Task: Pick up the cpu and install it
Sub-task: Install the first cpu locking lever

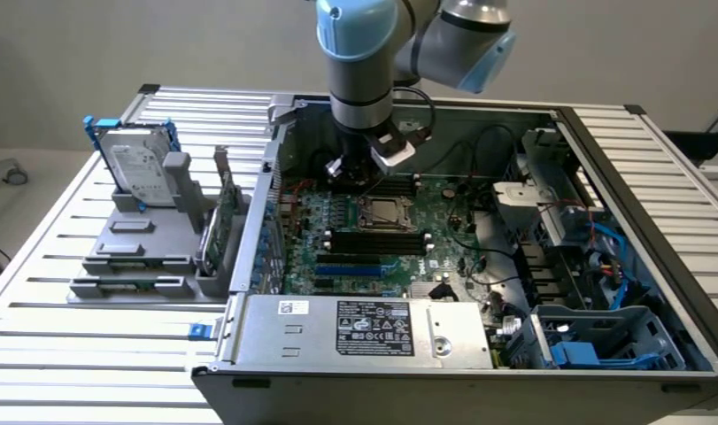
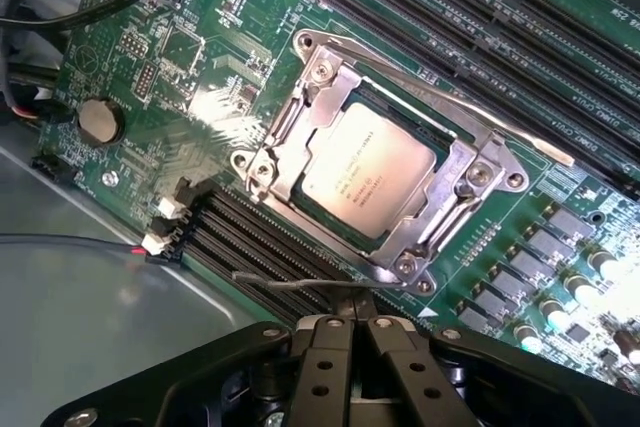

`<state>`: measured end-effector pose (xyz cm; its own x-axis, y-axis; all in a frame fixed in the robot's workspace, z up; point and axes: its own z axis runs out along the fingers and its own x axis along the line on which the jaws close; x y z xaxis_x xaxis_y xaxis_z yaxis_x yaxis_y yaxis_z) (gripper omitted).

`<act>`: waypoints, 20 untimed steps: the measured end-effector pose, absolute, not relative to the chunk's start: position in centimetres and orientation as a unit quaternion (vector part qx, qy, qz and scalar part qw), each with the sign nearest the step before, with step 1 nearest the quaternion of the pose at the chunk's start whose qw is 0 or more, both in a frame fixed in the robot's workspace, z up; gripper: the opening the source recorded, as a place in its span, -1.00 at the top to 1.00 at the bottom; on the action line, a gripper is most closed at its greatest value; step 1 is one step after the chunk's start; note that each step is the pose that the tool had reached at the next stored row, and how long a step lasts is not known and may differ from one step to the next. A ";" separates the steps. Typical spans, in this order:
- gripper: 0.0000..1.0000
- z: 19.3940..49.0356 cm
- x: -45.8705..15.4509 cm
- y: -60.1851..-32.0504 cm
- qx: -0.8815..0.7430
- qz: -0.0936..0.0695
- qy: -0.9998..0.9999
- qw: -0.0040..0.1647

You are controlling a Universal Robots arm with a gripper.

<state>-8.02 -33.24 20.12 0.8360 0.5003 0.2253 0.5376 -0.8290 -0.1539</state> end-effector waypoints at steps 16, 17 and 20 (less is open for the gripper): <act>0.79 20.5 -8.6 -33.2 -0.955 -0.089 -0.262 0.104; 0.79 20.5 -8.6 -33.2 -0.956 -0.089 -0.261 0.103; 0.79 20.5 -8.6 -33.2 -0.956 -0.088 -0.260 0.101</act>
